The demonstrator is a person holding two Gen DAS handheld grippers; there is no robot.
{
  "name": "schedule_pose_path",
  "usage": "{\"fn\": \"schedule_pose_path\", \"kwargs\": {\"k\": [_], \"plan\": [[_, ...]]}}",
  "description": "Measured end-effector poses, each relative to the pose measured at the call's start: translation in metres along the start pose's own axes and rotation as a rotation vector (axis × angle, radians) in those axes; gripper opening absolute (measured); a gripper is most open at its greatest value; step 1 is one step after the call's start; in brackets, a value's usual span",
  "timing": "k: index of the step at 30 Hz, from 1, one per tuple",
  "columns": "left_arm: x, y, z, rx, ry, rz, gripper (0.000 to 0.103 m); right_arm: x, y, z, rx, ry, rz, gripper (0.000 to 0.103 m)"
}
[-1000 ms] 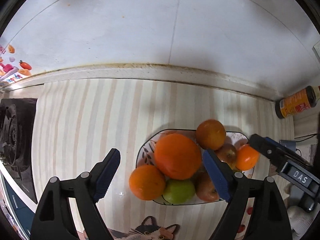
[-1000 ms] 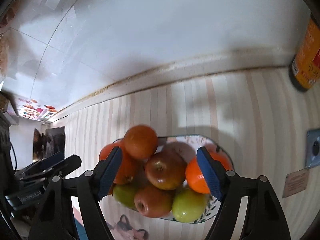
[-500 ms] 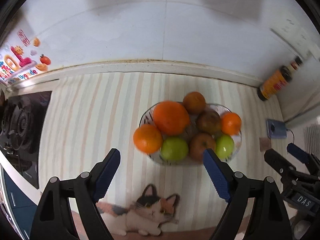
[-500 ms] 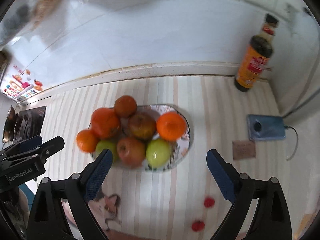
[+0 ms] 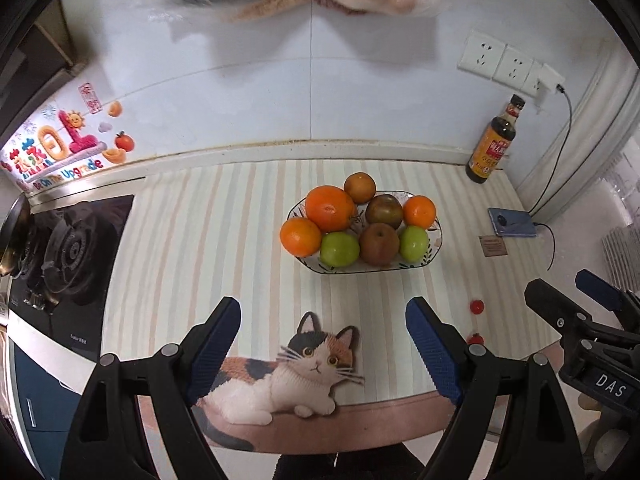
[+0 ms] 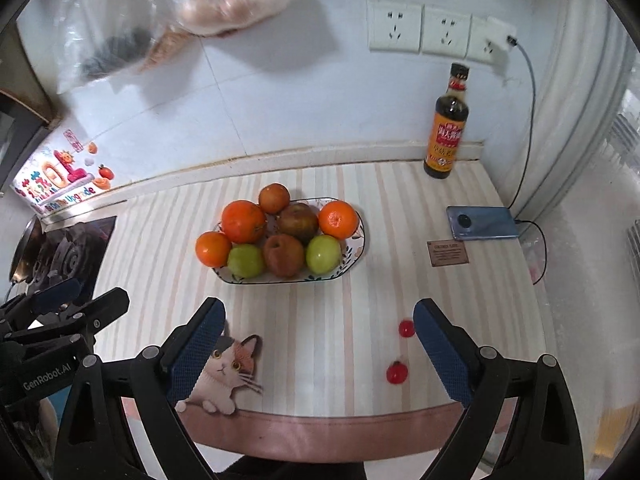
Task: Organize fruits
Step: 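Withdraw both tools from the plate toward the cherry tomatoes, then grasp a cherry tomato with the right tool while the left tool grasps another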
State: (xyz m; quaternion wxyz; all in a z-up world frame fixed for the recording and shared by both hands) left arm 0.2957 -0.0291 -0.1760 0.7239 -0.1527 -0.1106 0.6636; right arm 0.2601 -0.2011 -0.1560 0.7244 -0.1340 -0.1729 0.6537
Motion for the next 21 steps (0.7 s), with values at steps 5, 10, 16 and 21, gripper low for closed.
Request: {"fn": "schedule_pose_path", "kwargs": {"k": [5, 10, 16, 21], "plan": [[0.004, 0.015, 0.024, -0.051, 0.001, -0.01, 0.084, 0.01, 0.016, 0.031, -0.05, 0.009, -0.005, 0.097], [0.009, 0.023, 0.036, -0.066, 0.006, -0.016, 0.084, 0.018, 0.025, 0.053, -0.08, -0.006, -0.023, 0.097], [0.008, 0.025, 0.036, -0.071, 0.01, -0.008, 0.103, 0.012, 0.025, 0.062, -0.101, -0.101, -0.068, 0.1], [-0.011, 0.021, 0.014, -0.05, 0.014, -0.013, 0.103, -0.037, 0.027, 0.035, -0.056, -0.13, -0.149, 0.1]]}}
Point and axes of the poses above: each gripper's, at about its wrist camera, not at the fingertips, and z roughly against the way its jaws point, x to its left, y to its underside, the point moved 8 cm from there along -z, roughly the way its jaws point, and after that the axes turned 6 degrees about x, right-handed, at the moved point
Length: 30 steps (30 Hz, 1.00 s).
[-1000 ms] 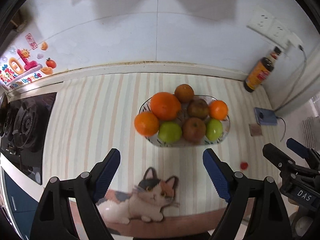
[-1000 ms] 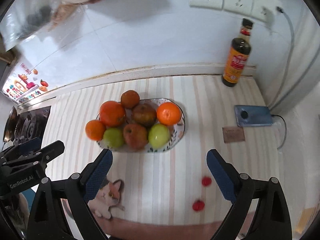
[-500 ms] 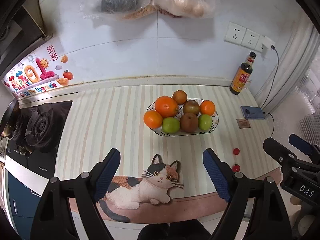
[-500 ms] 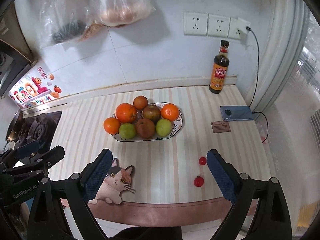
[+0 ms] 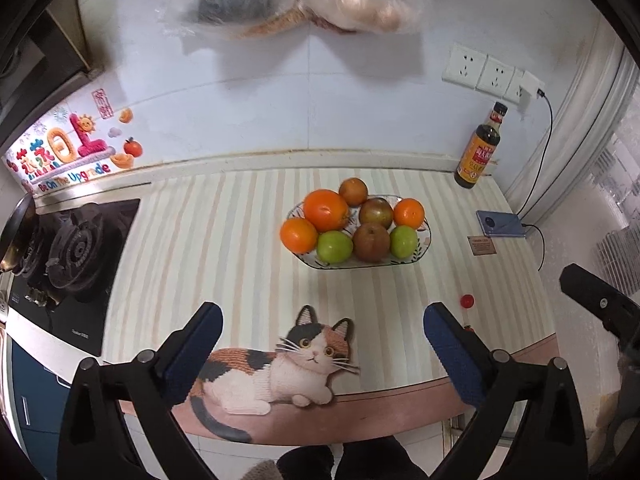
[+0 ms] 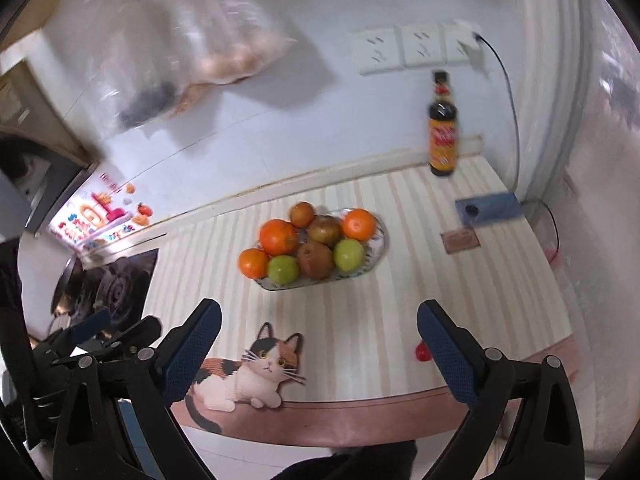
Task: Organize fruits
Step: 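Grasp a cherry tomato with the right tool while the left tool grasps another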
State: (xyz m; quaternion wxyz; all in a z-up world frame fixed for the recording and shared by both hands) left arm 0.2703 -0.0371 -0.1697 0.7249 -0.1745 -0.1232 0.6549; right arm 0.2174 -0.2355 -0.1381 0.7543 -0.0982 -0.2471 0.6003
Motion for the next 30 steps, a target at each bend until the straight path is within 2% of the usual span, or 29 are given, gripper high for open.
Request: {"fn": "schedule_pose_path", "kwargs": {"k": [2, 3, 4, 6, 12, 17, 18, 19, 21, 25, 30], "plan": [[-0.011, 0.0, -0.014, 0.019, 0.0, -0.007, 0.103, -0.029, 0.0, -0.015, 0.021, 0.022, -0.03, 0.099], [-0.017, -0.001, -0.022, 0.031, -0.005, -0.011, 0.103, -0.044, 0.002, -0.025, 0.041, 0.019, -0.047, 0.091], [-0.025, 0.0, -0.035, 0.053, -0.01, -0.016, 0.103, -0.059, 0.004, -0.038, 0.075, 0.016, -0.073, 0.077], [-0.04, 0.002, -0.057, 0.095, -0.021, -0.023, 0.103, -0.087, 0.012, -0.07, 0.153, 0.013, -0.09, 0.065], [-0.081, 0.021, -0.143, 0.262, -0.115, -0.08, 0.103, -0.135, 0.06, -0.177, 0.388, -0.015, -0.131, 0.063], [-0.094, 0.038, -0.19, 0.387, -0.158, -0.088, 0.103, -0.143, 0.081, -0.234, 0.488, -0.036, -0.101, 0.061], [-0.097, 0.04, -0.196, 0.4, -0.166, -0.089, 0.103, -0.141, 0.084, -0.241, 0.502, -0.032, -0.075, 0.055], [-0.099, 0.041, -0.201, 0.411, -0.171, -0.088, 0.103, -0.138, 0.088, -0.248, 0.518, -0.011, -0.028, 0.044], [-0.103, 0.042, -0.208, 0.426, -0.176, -0.083, 0.103, -0.134, 0.087, -0.25, 0.505, 0.007, 0.032, 0.033], [-0.129, 0.034, -0.218, 0.43, -0.135, -0.102, 0.103, -0.152, 0.078, -0.237, 0.468, -0.03, -0.014, 0.033], [-0.198, 0.025, -0.243, 0.435, -0.07, -0.231, 0.103, -0.21, 0.06, -0.219, 0.427, -0.005, -0.107, 0.033]]}}
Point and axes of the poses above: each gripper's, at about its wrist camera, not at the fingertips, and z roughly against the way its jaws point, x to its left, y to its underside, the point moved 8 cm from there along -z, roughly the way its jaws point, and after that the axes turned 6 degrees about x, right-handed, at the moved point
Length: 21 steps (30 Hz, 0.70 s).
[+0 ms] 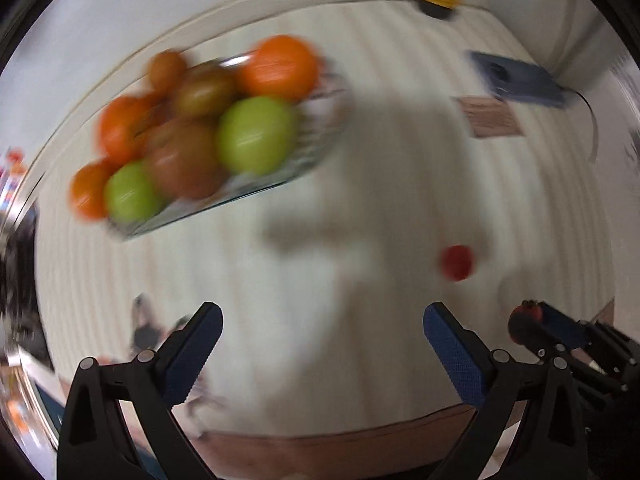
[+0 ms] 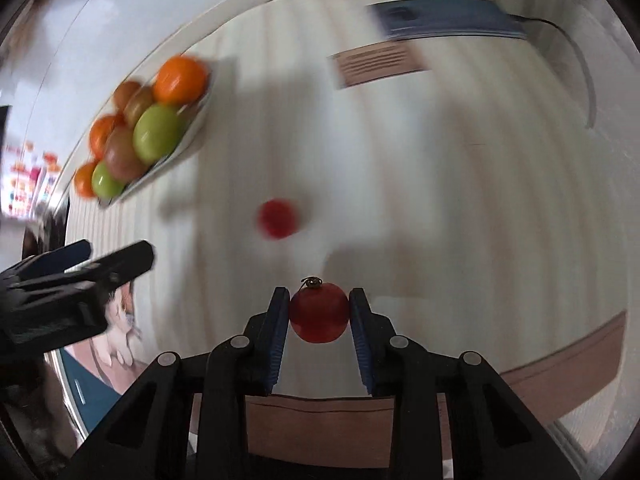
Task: Organize fruits
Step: 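Grasp a cherry tomato with the right tool while the left tool grasps another, then carry both cherry tomatoes onto the plate and open both tools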
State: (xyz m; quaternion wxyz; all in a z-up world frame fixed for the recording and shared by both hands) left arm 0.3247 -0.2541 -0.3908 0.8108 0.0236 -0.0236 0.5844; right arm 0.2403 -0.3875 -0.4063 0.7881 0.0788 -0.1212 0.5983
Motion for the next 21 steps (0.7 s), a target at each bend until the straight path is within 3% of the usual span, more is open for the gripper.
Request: {"fn": "schedule_pose_path", "kwargs": {"k": [3, 6, 8, 13, 17, 21], "plan": [[-0.035, -0.013, -0.011, 0.012, 0.031, -0.068, 0.099, -0.028, -0.008, 0.004, -0.005, 0.017, -0.036, 0.033], [-0.062, -0.018, -0.023, 0.046, 0.072, -0.11, 0.077, -0.05, -0.015, 0.009, -0.015, 0.031, -0.067, 0.033], [-0.074, -0.019, -0.029, 0.057, 0.092, -0.123, 0.071, -0.057, -0.016, 0.012, -0.018, 0.032, -0.083, 0.033], [-0.088, -0.018, -0.04, 0.083, 0.122, -0.138, 0.041, -0.064, -0.022, 0.016, -0.028, 0.022, -0.118, 0.033], [-0.092, -0.02, -0.042, 0.083, 0.136, -0.147, 0.028, -0.062, -0.026, 0.017, -0.032, 0.015, -0.121, 0.033], [-0.089, -0.022, -0.041, 0.081, 0.139, -0.144, 0.023, -0.06, -0.028, 0.023, -0.039, 0.013, -0.112, 0.033]]}}
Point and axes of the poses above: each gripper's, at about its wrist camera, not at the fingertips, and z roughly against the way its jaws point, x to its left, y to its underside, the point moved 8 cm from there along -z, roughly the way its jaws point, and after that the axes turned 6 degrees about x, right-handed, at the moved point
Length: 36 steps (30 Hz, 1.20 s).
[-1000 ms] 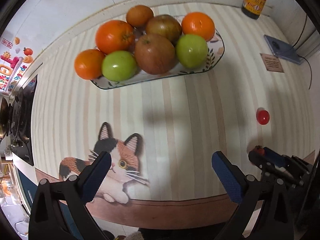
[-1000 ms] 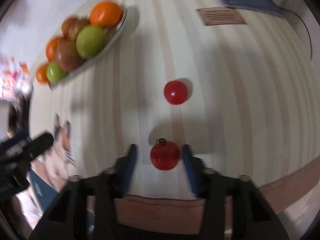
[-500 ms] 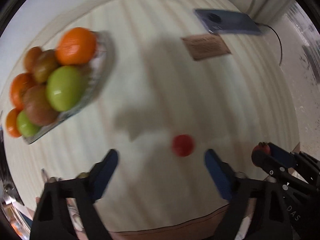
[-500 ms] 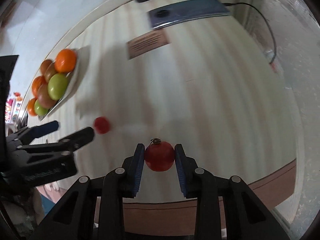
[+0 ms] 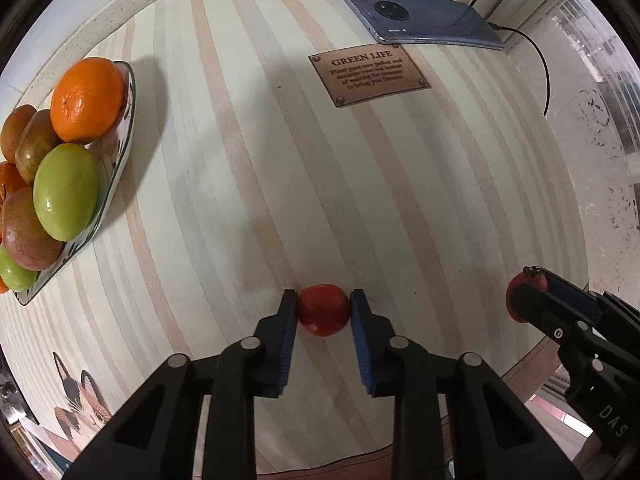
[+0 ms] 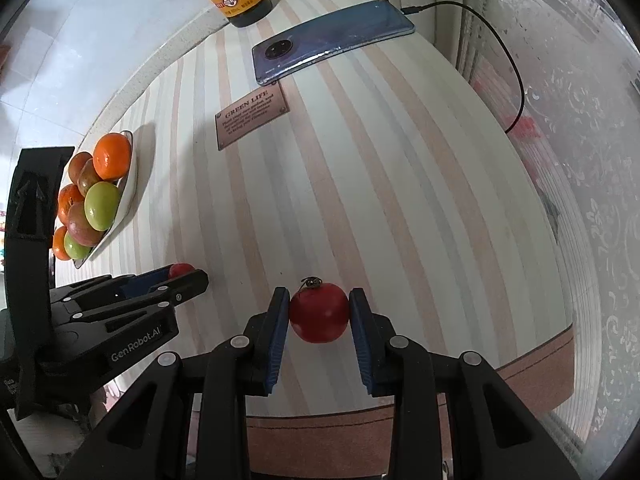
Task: Organize fruits
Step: 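Carry both cherry tomatoes onto the plate and open both tools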
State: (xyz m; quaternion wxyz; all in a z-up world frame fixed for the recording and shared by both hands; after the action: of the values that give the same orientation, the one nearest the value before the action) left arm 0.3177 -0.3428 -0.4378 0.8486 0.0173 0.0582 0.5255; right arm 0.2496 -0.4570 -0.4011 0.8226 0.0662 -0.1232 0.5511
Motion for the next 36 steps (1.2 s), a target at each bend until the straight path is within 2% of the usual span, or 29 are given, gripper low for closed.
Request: {"fn": "schedule_pose_path", "kwargs": {"k": [6, 14, 21, 25, 29, 32, 36], "plan": [[0.009, 0.003, 0.008, -0.016, 0.014, 0.02, 0.023, 0.003, -0.005, 0.013, -0.023, -0.007, 0.009, 0.033], [0.046, 0.006, 0.055, -0.083, 0.031, 0.075, 0.023, 0.024, -0.016, 0.023, -0.057, -0.046, 0.047, 0.033], [0.105, 0.008, 0.103, -0.139, 0.045, 0.189, 0.023, 0.076, -0.029, 0.016, -0.055, -0.123, 0.126, 0.033], [0.144, -0.008, 0.124, -0.152, 0.078, 0.258, 0.023, 0.122, -0.042, 0.005, -0.059, -0.205, 0.18, 0.033], [0.168, -0.034, 0.133, -0.139, 0.116, 0.284, 0.023, 0.17, -0.065, -0.012, -0.043, -0.312, 0.208, 0.033], [0.174, -0.058, 0.131, -0.098, 0.142, 0.276, 0.023, 0.2, -0.081, -0.026, -0.034, -0.353, 0.226, 0.033], [0.181, -0.074, 0.118, -0.027, 0.122, 0.243, 0.023, 0.224, -0.094, -0.043, 0.006, -0.378, 0.236, 0.033]]}}
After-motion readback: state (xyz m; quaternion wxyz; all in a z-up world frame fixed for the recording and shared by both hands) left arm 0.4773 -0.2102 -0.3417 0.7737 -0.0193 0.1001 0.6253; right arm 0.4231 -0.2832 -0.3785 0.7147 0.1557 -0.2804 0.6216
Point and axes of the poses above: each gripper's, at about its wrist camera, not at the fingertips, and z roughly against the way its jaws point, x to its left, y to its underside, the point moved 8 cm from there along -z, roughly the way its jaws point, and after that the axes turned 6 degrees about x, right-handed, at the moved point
